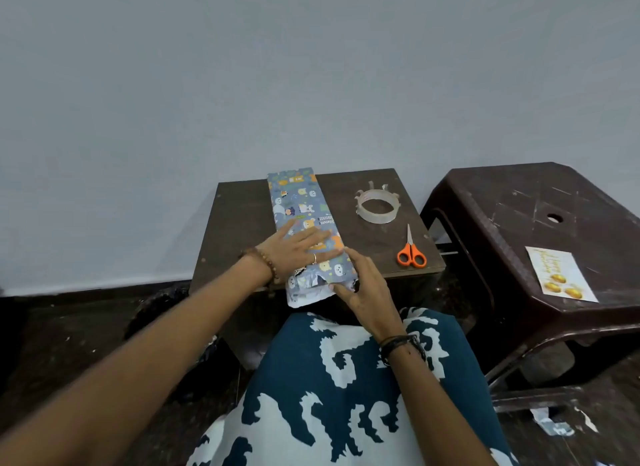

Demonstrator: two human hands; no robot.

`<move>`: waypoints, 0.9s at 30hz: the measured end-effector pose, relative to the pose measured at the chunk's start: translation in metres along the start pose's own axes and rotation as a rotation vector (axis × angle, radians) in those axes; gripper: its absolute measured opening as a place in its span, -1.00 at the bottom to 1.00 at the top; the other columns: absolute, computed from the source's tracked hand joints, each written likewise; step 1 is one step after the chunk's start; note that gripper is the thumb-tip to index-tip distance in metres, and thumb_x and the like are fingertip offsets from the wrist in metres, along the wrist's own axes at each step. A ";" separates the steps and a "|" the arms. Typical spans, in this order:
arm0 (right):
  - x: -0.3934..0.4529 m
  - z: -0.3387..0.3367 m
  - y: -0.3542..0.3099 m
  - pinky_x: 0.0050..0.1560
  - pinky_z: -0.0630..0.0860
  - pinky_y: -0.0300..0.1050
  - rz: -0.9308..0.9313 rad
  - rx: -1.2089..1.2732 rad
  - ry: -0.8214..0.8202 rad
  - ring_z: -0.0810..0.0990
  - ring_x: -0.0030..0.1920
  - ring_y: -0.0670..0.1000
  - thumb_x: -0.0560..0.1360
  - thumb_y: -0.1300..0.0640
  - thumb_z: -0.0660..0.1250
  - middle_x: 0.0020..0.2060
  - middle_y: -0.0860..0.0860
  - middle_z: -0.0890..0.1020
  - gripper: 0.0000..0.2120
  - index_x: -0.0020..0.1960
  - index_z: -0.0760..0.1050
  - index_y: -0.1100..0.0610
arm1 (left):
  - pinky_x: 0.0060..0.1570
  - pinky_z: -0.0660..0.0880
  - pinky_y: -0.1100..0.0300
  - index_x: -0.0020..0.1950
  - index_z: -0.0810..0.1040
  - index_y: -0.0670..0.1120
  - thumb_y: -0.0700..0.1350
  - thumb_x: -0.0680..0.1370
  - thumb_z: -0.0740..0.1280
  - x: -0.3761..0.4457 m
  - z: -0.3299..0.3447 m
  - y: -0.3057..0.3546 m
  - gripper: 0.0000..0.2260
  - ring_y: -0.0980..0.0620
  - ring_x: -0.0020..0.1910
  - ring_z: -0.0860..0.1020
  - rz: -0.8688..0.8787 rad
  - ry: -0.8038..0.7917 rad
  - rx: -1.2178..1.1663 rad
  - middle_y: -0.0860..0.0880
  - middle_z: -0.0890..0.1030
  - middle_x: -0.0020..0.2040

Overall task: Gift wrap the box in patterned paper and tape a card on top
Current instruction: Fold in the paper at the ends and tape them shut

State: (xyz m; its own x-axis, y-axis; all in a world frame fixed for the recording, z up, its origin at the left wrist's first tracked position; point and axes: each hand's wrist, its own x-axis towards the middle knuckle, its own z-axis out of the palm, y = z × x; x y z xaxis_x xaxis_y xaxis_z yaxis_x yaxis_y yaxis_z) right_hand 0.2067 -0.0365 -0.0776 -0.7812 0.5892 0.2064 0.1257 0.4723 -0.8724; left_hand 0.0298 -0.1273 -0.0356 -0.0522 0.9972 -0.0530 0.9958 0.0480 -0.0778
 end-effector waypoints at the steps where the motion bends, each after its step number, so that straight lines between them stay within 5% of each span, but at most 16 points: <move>1: 0.001 0.000 -0.001 0.02 0.34 -0.52 -0.007 -0.011 0.023 0.43 0.13 -0.20 0.46 0.20 0.37 0.18 -0.08 0.46 -0.50 0.36 0.34 0.06 | 0.42 0.09 -0.14 0.51 -0.04 0.16 -0.26 0.58 0.11 -0.009 -0.014 0.019 -0.40 -0.05 0.51 0.06 -0.063 0.037 0.085 -0.08 -0.05 0.55; 3: 0.002 0.001 -0.002 0.03 0.41 -0.38 -0.041 -0.077 0.069 0.46 0.11 -0.14 0.49 0.17 0.35 0.18 -0.05 0.47 -0.58 0.33 0.37 0.09 | 0.45 0.02 -0.09 0.52 -0.03 0.10 -0.33 0.54 0.18 -0.025 -0.002 0.029 -0.33 -0.05 0.52 -0.05 -0.365 0.096 -0.111 -0.06 -0.16 0.54; 5: 0.002 0.001 -0.001 0.03 0.47 -0.19 -0.068 -0.167 0.101 0.48 0.06 -0.12 0.50 0.20 0.33 0.17 -0.04 0.48 -0.66 0.26 0.42 0.09 | 0.40 0.21 -0.02 0.51 0.12 0.06 -0.37 0.49 0.22 -0.040 0.011 0.046 -0.34 -0.07 0.50 0.07 -0.656 0.232 -0.393 -0.06 -0.06 0.55; 7: -0.001 0.001 0.000 -0.04 0.50 -0.15 -0.101 -0.238 0.130 0.48 -0.01 -0.13 0.49 0.23 0.32 0.15 -0.04 0.48 -0.71 0.20 0.47 0.09 | 0.26 0.39 0.03 0.50 0.17 0.02 -0.36 0.47 0.22 -0.050 0.017 0.067 -0.36 -0.07 0.45 0.22 -0.758 0.361 -0.643 -0.01 0.02 0.53; 12: -0.003 -0.001 0.001 -0.15 0.51 -0.19 -0.155 -0.302 0.181 0.47 -0.11 -0.14 0.51 0.21 0.31 0.07 -0.01 0.50 -0.77 0.16 0.53 0.12 | 0.04 0.53 0.04 0.36 0.39 -0.02 -0.07 0.46 0.39 -0.051 0.024 0.092 -0.52 0.01 0.26 0.39 -0.746 0.525 -0.619 -0.02 0.30 0.35; 15: -0.004 0.000 0.000 -0.13 0.51 -0.19 -0.159 -0.294 0.194 0.49 -0.10 -0.12 0.51 0.26 0.27 0.06 -0.01 0.51 -0.77 0.15 0.54 0.14 | -0.08 0.55 -0.01 0.22 0.52 -0.12 -0.20 0.47 0.37 -0.046 0.026 0.089 -0.68 -0.05 0.16 0.43 -0.774 0.615 -0.550 -0.08 0.42 0.19; 19: -0.002 0.004 0.000 -0.16 0.52 -0.12 -0.152 -0.290 0.227 0.51 -0.14 -0.08 0.45 0.39 0.23 0.04 0.01 0.52 -0.69 0.12 0.54 0.14 | -0.21 0.59 -0.01 0.13 0.58 -0.20 -0.42 0.37 0.38 -0.041 0.032 0.090 -0.64 -0.13 0.00 0.52 -0.744 0.676 -0.477 -0.14 0.52 0.05; 27: -0.003 0.002 0.000 -0.09 0.50 -0.14 -0.144 -0.250 0.206 0.49 -0.06 -0.09 0.47 0.34 0.23 0.07 -0.01 0.53 -0.72 0.14 0.51 0.13 | -0.23 0.60 0.03 0.11 0.59 -0.22 -0.38 0.41 0.38 -0.042 0.039 0.092 -0.72 -0.13 -0.05 0.56 -0.722 0.741 -0.437 -0.15 0.56 0.02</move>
State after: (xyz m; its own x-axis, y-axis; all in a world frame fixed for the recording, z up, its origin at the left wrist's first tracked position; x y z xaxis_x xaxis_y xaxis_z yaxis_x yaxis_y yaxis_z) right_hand 0.2080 -0.0397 -0.0790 -0.6649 0.6130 0.4268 0.1888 0.6907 -0.6980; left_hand 0.1212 -0.1671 -0.0791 -0.7148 0.5084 0.4802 0.6990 0.4987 0.5125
